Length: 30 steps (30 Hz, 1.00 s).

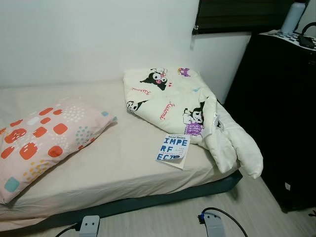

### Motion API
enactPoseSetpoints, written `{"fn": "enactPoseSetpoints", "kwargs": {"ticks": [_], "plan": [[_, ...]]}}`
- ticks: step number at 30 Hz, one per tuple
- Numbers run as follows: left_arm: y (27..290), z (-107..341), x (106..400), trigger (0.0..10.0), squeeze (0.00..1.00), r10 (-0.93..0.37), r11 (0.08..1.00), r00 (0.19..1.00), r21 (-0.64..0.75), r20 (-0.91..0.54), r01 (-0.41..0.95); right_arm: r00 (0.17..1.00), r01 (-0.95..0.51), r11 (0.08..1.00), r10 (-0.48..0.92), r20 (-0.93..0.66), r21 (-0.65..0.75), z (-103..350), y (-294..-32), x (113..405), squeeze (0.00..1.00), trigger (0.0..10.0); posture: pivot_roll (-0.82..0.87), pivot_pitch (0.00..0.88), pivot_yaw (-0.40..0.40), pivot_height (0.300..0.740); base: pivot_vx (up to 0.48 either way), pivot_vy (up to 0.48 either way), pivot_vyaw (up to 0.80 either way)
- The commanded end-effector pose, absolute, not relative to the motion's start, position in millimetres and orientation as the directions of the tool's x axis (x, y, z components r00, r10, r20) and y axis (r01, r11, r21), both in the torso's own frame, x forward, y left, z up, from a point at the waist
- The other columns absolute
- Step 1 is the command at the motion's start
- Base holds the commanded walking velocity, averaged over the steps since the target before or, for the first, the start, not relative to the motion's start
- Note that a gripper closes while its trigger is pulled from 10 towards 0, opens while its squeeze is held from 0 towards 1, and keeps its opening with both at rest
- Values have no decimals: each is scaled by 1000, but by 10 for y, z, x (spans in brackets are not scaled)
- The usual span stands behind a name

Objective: Clean up the room

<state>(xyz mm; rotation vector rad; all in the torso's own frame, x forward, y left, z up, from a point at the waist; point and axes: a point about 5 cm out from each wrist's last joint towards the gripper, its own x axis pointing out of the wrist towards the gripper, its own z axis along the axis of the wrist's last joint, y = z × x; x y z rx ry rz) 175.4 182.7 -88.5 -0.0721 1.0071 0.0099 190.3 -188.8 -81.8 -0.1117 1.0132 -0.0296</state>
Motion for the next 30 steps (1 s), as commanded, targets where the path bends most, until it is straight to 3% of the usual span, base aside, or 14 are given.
{"fn": "enactPoseSetpoints", "kwargs": {"ticks": [1, 3, 22, 26, 30], "plan": [[1839, -919, 1680, 10000, 0, -29, 998, 505, -55, -862, -36, 505, -32, 994, -72, -860, -102, -855, -1881, 1833, 0, 10000, -46, 73, -16, 740, 0, -480, 0], [1837, -923, 1673, 10000, 0, -28, 998, 502, -56, -864, -40, 504, -30, 994, -72, -861, -101, -857, -1866, 1834, 0, 10000, -47, 71, -15, 740, 0, -480, 0], [1804, -909, 1714, 10000, 0, -28, 997, 515, -58, -857, -44, 507, -35, 993, -77, -858, -110, -849, -1845, 1855, 0, 10000, -50, 65, -16, 740, 0, 0, 0], [1806, -914, 1703, 10000, 0, -23, 998, 508, -48, -861, -37, 507, -33, 994, -77, -859, -109, -850, -1842, 1854, 0, 10000, -52, 65, -11, 740, 0, -480, 0], [1818, -914, 1699, 10000, 0, -11, 997, 512, -51, -859, -64, 506, -30, 994, -77, -859, -106, -853, -1837, 1850, 0, 10000, -49, 67, -10, 740, 0, 0, 0]]}}
